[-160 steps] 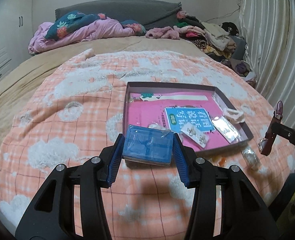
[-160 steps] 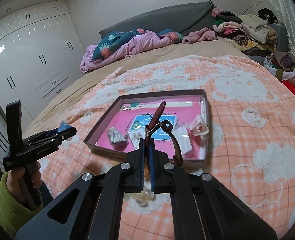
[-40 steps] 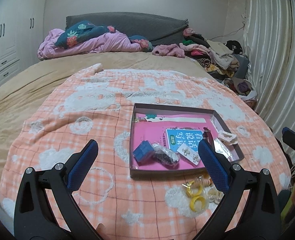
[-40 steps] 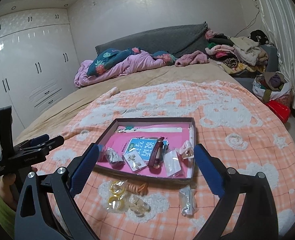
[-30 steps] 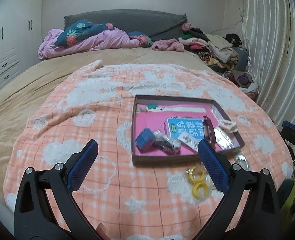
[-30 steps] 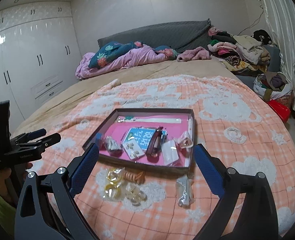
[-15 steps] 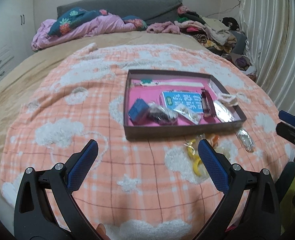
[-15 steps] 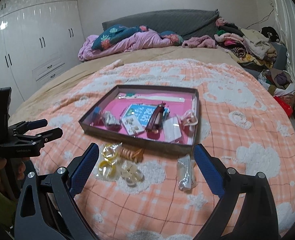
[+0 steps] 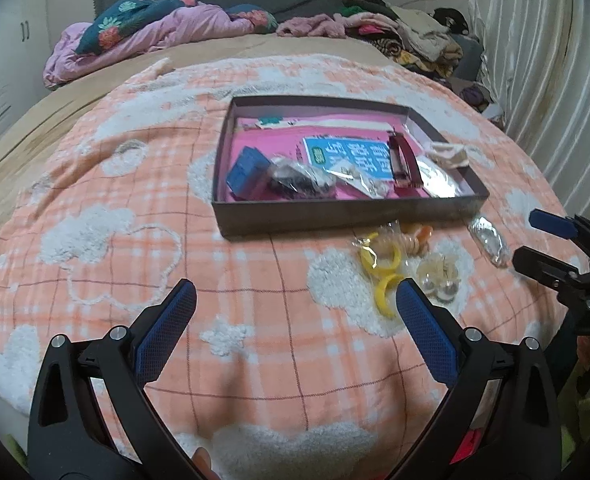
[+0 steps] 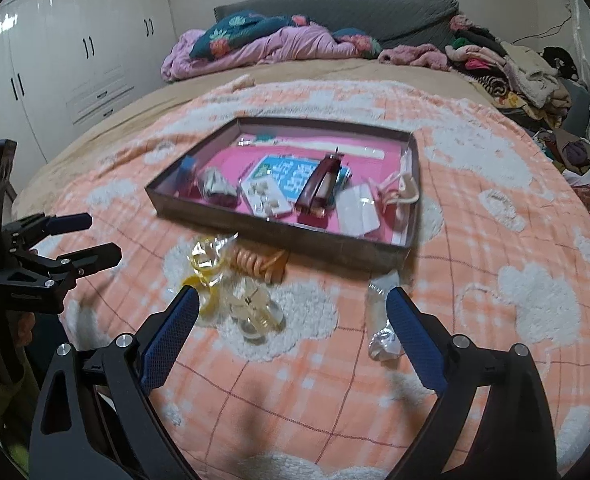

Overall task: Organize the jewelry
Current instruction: 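Grasp the clear claw clip with the right tool while the left tool grasps the yellow bangle bag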

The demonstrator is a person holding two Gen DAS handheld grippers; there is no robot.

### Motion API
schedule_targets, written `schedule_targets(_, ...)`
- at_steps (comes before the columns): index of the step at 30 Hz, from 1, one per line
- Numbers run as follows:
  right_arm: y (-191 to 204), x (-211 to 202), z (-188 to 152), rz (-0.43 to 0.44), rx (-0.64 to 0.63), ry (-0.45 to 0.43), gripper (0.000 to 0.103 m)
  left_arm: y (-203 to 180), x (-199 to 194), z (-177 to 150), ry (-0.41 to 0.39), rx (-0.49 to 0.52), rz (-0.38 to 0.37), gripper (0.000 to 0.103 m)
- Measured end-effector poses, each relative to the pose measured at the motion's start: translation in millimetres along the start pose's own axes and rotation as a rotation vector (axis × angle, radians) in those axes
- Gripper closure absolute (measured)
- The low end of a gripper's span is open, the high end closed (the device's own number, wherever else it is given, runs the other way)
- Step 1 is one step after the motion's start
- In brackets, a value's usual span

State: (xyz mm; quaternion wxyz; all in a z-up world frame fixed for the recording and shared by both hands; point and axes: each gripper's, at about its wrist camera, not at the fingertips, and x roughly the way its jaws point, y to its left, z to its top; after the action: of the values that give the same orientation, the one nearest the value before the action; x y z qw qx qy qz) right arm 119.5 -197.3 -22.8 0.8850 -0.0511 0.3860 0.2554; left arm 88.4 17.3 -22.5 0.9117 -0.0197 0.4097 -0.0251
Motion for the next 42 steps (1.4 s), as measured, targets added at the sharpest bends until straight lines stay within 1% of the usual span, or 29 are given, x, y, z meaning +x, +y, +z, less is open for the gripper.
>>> schedule_targets(3, 1.2, 8.1, -2.8, 0.012, -0.01, 0.024, 0.012, -3.1, 6.7, -3.2, 0.016, 0.015, 0.012, 0.009)
schedule_targets(9, 1.4, 30.9, -9.0, 0.048, -0.017, 0.085, 0.017, -8.1, 20.4, -10.6, 0.052, 0.028, -0.006, 0.009)
schedule_targets(13, 2.9, 46.2, -10.9, 0.055, -0.039, 0.121, 0.019, -9.5, 27.5, -12.2, 0.068, 0.031, -0.015, 0.009)
schedule_targets(16, 3.0, 56.2, -9.9, 0.074, -0.045, 0.142, 0.025, -11.4, 30.6, -12.8, 0.075, 0.038, -0.024, 0.01)
schedule_targets(19, 3.0, 66.9, -6.7, 0.101, -0.045, 0.163, 0.032, -13.9, 35.2, -13.7, 0.087, 0.044, -0.041, 0.015)
schedule_targets(21, 3.8, 73.1, -5.0, 0.122, -0.041, 0.176, 0.04, -15.9, 38.9, -14.4, 0.097, 0.04, -0.058, 0.02)
schedule_targets(22, 4.3, 75.3, -4.5, 0.131, -0.043, 0.177, 0.042, -17.3, 40.9, -14.5, 0.104, 0.037, -0.071, 0.021)
schedule_targets(23, 5.1, 76.6, -4.3, 0.138, -0.048, 0.174, 0.047, -19.2, 42.6, -14.2, 0.108, 0.035, -0.084, 0.022)
schedule_targets(24, 5.2, 77.7, -3.8, 0.158, -0.052, 0.168, 0.058, -20.8, 44.4, -13.7, 0.112, 0.032, -0.098, 0.023)
schedule_targets(25, 3.8, 78.1, -3.3, 0.187, -0.042, 0.164, 0.065, -23.3, 46.4, -12.7, 0.116, 0.029, -0.114, 0.024)
schedule_targets(27, 0.0, 76.6, -2.7, 0.203, -0.019, 0.158, 0.065, -27.7, 49.5, -11.1, 0.123, 0.027, -0.136, 0.026)
schedule_targets(29, -3.2, 72.1, -2.9, 0.186, -0.024, 0.144, 0.065, -32.3, 52.9, -9.5, 0.131, 0.026, -0.155, 0.028)
schedule_targets(30, -5.4, 69.3, -3.2, 0.179, -0.02, 0.139, 0.065, -35.2, 55.1, -8.6, 0.134, 0.028, -0.166, 0.031)
schedule_targets(33, -17.6, 56.9, -2.6, 0.165, 0.02, 0.104, 0.065, -45.8, 64.4, -4.6, 0.151, 0.031, -0.193, 0.033)
schedule_targets(37, -34.2, 39.6, 0.3, 0.15, 0.071, 0.054, 0.065, -59.0, 78.6, -0.5, 0.165, 0.039, -0.172, 0.035)
schedule_targets(38, -36.9, 37.4, 1.2, 0.148, 0.079, 0.046, 0.065, -61.2, 80.3, 0.4, 0.162, 0.046, -0.157, 0.039)
schedule_targets(39, -40.6, 34.1, 2.1, 0.145, 0.088, 0.035, 0.065, -62.1, 81.7, 2.0, 0.159, 0.05, -0.146, 0.047)
schedule_targets(41, -46.2, 29.8, 3.8, 0.139, 0.107, 0.017, 0.065, -65.5, 84.2, 3.7, 0.155, 0.056, -0.128, 0.055)
schedule_targets(42, -47.3, 29.1, 4.4, 0.138, 0.113, 0.012, 0.065, -66.7, 84.1, 4.2, 0.152, 0.064, -0.127, 0.065)
